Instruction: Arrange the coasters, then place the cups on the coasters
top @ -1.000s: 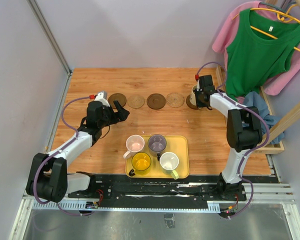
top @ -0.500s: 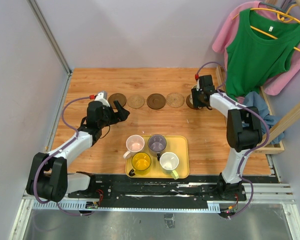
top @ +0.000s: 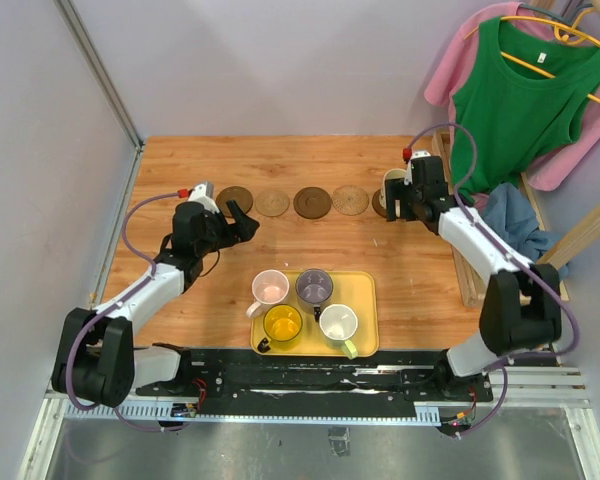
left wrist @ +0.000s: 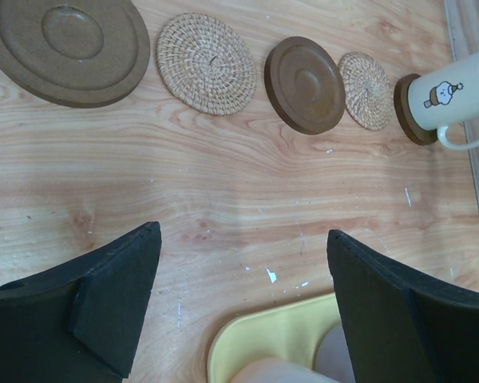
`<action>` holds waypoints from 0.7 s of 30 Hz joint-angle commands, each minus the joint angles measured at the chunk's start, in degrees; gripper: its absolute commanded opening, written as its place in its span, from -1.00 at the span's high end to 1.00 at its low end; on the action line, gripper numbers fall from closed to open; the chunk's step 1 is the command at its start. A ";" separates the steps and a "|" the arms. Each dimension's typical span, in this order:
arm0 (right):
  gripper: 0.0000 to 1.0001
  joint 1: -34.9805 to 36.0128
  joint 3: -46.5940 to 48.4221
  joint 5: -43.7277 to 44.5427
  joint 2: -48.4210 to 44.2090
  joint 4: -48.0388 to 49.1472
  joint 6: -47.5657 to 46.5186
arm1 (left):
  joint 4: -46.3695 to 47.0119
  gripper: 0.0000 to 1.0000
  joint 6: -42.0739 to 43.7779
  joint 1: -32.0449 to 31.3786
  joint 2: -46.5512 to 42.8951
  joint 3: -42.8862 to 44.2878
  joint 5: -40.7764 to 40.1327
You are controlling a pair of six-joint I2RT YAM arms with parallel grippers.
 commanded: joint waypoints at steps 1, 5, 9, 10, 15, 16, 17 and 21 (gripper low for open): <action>-0.70 3.43 -5.15 -0.26 -10.04 -4.54 2.85 | 0.42 -0.77 0.47 0.25 -1.97 -0.31 0.76; -0.78 7.32 -10.84 -3.26 -18.50 -8.33 4.42 | 0.11 -0.77 0.65 0.25 -2.69 -0.74 1.75; -0.78 12.27 -15.17 -6.96 -26.66 -12.72 6.72 | -0.42 -0.77 0.47 0.21 -3.70 -1.29 3.28; -0.77 13.69 -15.98 -7.47 -28.65 -13.84 7.18 | -0.56 -0.77 0.47 0.17 -3.94 -1.62 3.69; -0.78 20.70 -17.38 -7.07 -38.80 -21.40 10.04 | -3.59 -0.79 1.60 0.04 -5.64 -1.54 4.05; -0.79 21.86 -17.53 -7.06 -40.77 -22.47 10.86 | -4.23 -0.80 1.97 -0.18 -6.02 -1.45 3.91; -0.79 23.37 -17.75 -7.31 -42.70 -23.41 11.60 | -4.91 -0.81 2.31 -0.51 -6.54 -1.37 3.64; -0.80 28.23 -19.51 -8.04 -48.54 -25.62 14.53 | -6.82 -0.83 2.46 -2.48 -9.83 -2.24 1.92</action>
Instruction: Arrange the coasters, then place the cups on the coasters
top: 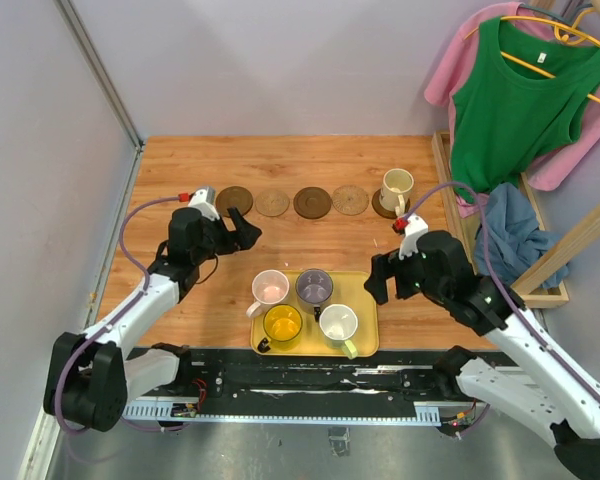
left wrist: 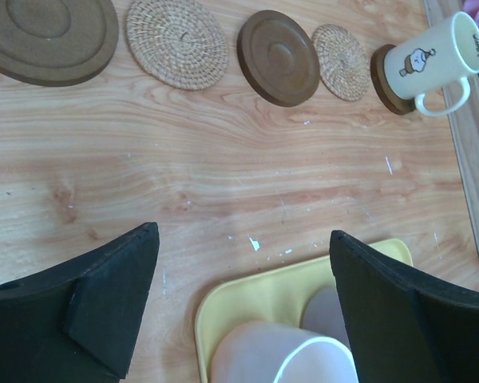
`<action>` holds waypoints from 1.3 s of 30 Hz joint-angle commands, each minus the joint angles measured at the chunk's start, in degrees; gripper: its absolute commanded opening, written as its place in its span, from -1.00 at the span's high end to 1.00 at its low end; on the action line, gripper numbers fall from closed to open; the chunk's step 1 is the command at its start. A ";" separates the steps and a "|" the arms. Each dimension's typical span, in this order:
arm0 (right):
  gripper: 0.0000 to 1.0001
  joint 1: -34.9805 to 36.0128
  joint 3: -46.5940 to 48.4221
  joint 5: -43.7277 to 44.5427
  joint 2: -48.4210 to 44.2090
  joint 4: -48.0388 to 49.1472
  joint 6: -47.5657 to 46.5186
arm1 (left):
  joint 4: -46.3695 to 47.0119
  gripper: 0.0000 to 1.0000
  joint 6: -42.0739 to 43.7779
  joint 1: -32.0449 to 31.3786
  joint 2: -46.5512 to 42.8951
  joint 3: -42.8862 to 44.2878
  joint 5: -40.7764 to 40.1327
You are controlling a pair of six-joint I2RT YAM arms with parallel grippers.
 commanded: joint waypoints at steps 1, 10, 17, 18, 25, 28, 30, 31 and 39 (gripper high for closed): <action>-0.80 5.52 -2.88 -0.87 -5.10 -5.86 5.20 | -2.41 -0.83 1.20 -2.36 -4.69 -1.49 -1.19; -0.84 23.20 -7.36 5.47 -5.40 -6.52 10.66 | -6.19 -0.85 -0.55 -7.28 -13.18 -5.67 -5.96; -0.95 37.73 -8.02 15.08 -0.15 -4.99 16.60 | -7.68 -0.86 -2.34 -10.12 -16.36 -7.44 -7.89; -0.95 39.24 -7.86 15.93 0.78 -4.55 17.06 | -7.72 -0.86 -2.57 -10.33 -16.73 -7.66 -7.92; -0.93 44.64 -5.75 19.93 11.17 -2.89 20.46 | -7.68 -0.86 -2.70 -11.76 -16.80 -8.18 -7.18; -0.87 46.34 -4.71 23.71 16.07 -3.23 23.28 | -7.16 -0.86 -2.64 -11.91 -16.74 -9.04 -6.77; -0.79 47.28 -4.33 26.23 18.89 -3.25 25.23 | -6.92 -0.86 -2.64 -11.99 -16.93 -9.69 -6.38; -0.72 47.53 -4.13 26.98 19.69 -3.28 26.18 | -6.85 -0.87 -2.64 -11.99 -17.20 -9.87 -6.42; -0.24 48.14 -5.10 29.54 20.32 -0.57 29.63 | -7.15 -0.86 -2.29 -12.04 -18.86 -11.21 -6.15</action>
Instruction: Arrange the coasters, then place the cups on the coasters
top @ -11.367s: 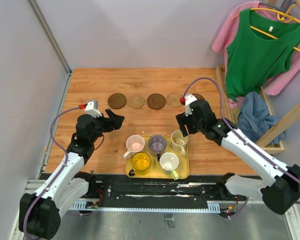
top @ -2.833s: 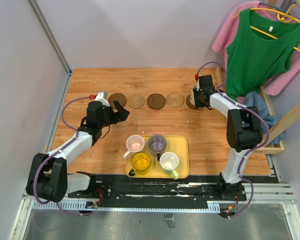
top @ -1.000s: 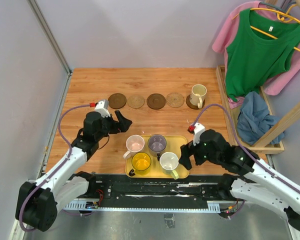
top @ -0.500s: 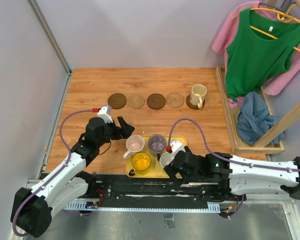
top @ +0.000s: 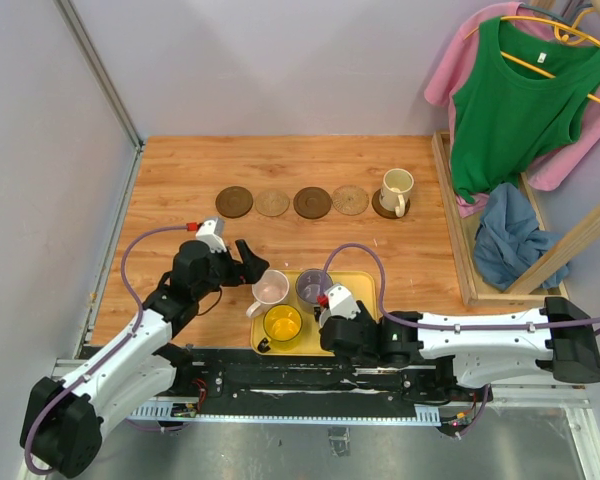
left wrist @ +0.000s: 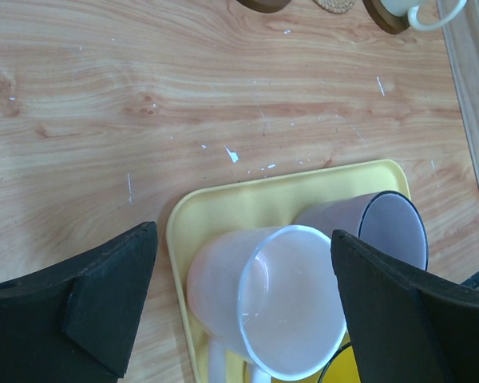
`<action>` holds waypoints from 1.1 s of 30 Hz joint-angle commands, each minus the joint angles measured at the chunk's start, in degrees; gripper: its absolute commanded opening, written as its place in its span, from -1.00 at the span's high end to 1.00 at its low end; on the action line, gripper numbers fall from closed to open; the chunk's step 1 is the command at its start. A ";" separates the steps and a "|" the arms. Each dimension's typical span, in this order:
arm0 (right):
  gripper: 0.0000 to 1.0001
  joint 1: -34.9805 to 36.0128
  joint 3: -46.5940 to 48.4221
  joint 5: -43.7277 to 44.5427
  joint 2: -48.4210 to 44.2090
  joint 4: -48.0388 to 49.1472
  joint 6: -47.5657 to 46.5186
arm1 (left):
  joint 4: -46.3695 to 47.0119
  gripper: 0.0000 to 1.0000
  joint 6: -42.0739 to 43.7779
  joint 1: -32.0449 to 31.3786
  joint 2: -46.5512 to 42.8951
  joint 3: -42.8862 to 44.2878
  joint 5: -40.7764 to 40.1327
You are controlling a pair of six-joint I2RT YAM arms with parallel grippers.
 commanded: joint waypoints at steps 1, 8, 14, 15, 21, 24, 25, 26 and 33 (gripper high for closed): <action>-0.21 0.89 0.93 3.95 -0.53 1.32 3.60 | 1.03 -0.86 0.07 -0.54 -1.74 -1.10 0.43; -0.08 0.89 0.84 2.99 0.47 1.12 4.42 | 0.91 -0.86 -0.39 -0.55 -3.29 -1.99 0.01; 0.03 1.14 0.38 2.74 0.76 1.12 5.49 | 0.74 -0.86 -0.78 -0.54 -3.84 -2.52 0.03; 0.05 1.20 0.35 2.79 0.84 1.09 5.66 | 0.74 -0.86 -0.85 -0.54 -4.01 -2.62 0.00; 0.13 1.55 0.21 2.70 1.19 0.59 6.40 | 0.84 -0.86 -1.18 -0.54 -4.62 -2.86 -0.07; 0.13 1.67 -0.06 2.62 1.37 0.50 6.77 | 0.91 -0.86 -1.35 -0.54 -4.64 -2.93 -0.03; 0.13 1.72 -0.12 2.63 1.39 0.51 6.86 | 0.99 -0.86 -1.36 -0.54 -4.62 -2.92 0.06; 0.12 1.86 -0.22 2.63 1.38 0.42 6.99 | 1.00 -0.86 -1.40 -0.60 -4.61 -2.96 0.07; 0.13 2.18 -0.78 2.69 1.38 0.49 7.48 | 1.10 -0.86 -1.77 -0.54 -4.77 -3.29 0.22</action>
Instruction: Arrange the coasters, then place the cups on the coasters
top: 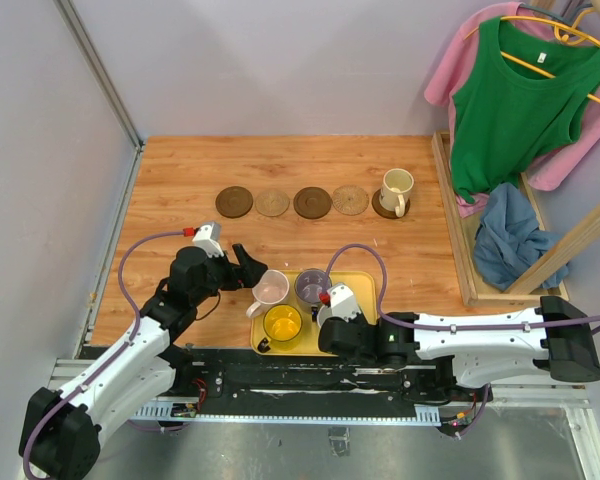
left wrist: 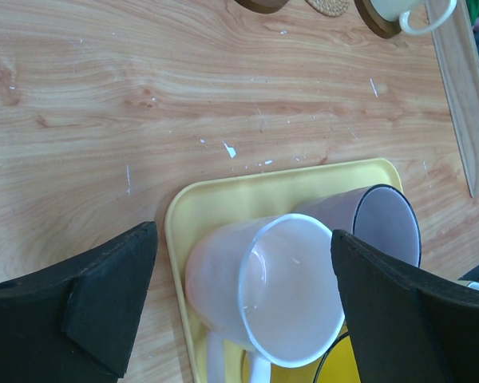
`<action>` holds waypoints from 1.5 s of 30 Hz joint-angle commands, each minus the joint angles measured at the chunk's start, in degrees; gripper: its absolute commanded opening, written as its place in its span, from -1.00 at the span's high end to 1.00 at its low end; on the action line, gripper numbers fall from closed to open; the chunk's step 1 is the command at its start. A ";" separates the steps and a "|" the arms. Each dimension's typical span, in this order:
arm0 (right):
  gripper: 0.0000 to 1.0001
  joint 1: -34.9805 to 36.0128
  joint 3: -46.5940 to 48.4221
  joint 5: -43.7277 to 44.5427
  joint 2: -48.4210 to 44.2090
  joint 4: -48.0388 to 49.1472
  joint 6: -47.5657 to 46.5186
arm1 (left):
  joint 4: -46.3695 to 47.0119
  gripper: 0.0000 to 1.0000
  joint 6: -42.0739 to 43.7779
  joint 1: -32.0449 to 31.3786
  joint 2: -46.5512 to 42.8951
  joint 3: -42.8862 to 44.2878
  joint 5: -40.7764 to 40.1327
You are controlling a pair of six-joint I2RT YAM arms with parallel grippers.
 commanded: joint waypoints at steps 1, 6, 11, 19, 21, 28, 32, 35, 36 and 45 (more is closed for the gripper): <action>0.14 1.76 -0.82 1.44 0.24 -0.49 1.74 | 1.11 -0.86 -0.57 -0.54 -0.84 -0.80 0.29; 0.15 1.98 -1.29 -0.56 0.86 -0.45 2.34 | 1.28 -0.86 -0.94 -0.54 -1.20 -1.19 0.45; 0.16 2.53 -1.37 -0.11 0.49 -0.65 2.94 | 1.20 -0.86 -1.06 -0.57 -1.68 -1.59 0.39; 0.27 2.66 -0.93 0.44 0.23 -1.74 3.49 | 0.47 -0.86 -1.04 -0.54 -1.93 -1.53 0.40; 0.28 2.70 -0.97 0.45 -0.05 -2.07 3.88 | 0.39 -0.86 -1.04 -0.54 -2.05 -1.61 0.47; 0.51 2.74 -1.77 3.98 -1.86 -2.07 4.48 | 0.23 -0.86 -1.12 -0.54 -2.20 -1.76 0.57; 0.78 2.80 -2.47 4.40 -2.43 -2.31 5.12 | 0.23 -0.86 -1.27 -0.55 -2.42 -1.99 0.50; 0.79 2.86 -2.99 4.10 -2.89 -2.31 5.68 | 0.19 -0.86 -1.42 -0.54 -2.55 -2.11 0.56; 0.80 2.89 -3.29 3.98 -3.11 -2.20 5.71 | 0.15 -0.86 -1.47 -0.54 -2.63 -2.17 0.51; 0.98 3.05 -3.74 4.28 -4.71 -2.15 5.32 | 0.29 -0.86 -1.91 -0.54 -2.99 -2.29 0.48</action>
